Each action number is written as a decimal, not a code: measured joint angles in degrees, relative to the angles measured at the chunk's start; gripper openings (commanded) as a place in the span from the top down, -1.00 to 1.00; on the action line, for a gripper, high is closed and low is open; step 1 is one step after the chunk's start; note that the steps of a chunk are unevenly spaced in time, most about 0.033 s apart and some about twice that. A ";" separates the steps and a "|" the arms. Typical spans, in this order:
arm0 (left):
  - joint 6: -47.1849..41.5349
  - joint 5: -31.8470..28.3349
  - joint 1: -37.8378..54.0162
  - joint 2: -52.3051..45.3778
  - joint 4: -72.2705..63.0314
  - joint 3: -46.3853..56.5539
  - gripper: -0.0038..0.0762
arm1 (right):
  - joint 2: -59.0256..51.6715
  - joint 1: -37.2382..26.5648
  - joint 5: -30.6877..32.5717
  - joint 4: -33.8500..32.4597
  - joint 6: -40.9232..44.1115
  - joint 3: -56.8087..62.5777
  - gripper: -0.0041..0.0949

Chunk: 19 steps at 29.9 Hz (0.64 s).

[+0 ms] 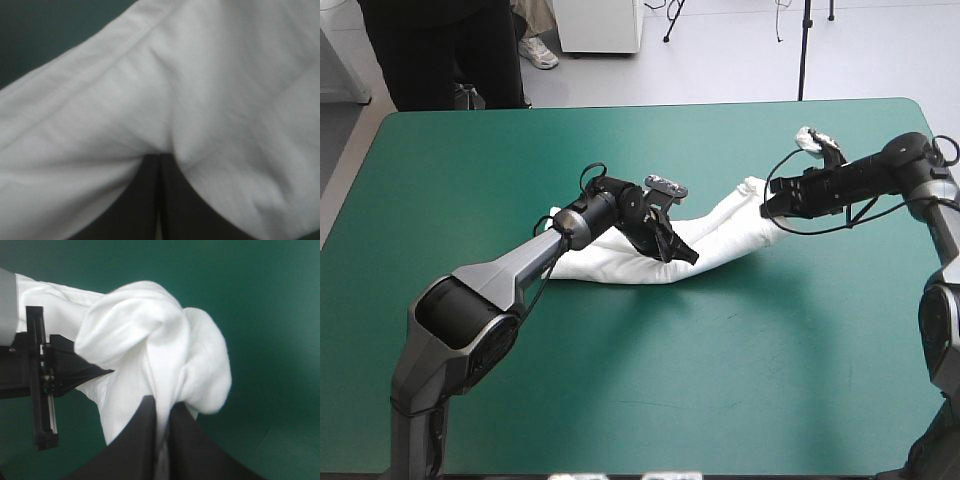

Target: Fold the cloth

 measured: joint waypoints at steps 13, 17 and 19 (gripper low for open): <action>-0.25 0.13 -0.06 0.00 0.70 -0.35 0.93 | -3.22 0.37 1.51 0.00 0.85 -1.33 0.95; -3.41 5.37 -0.33 -0.11 8.19 -3.07 0.93 | -3.22 0.37 1.57 0.00 0.97 -1.35 0.95; -6.08 9.70 -0.33 -0.79 14.07 -5.58 0.93 | -3.29 0.37 1.51 0.05 1.18 -1.40 0.95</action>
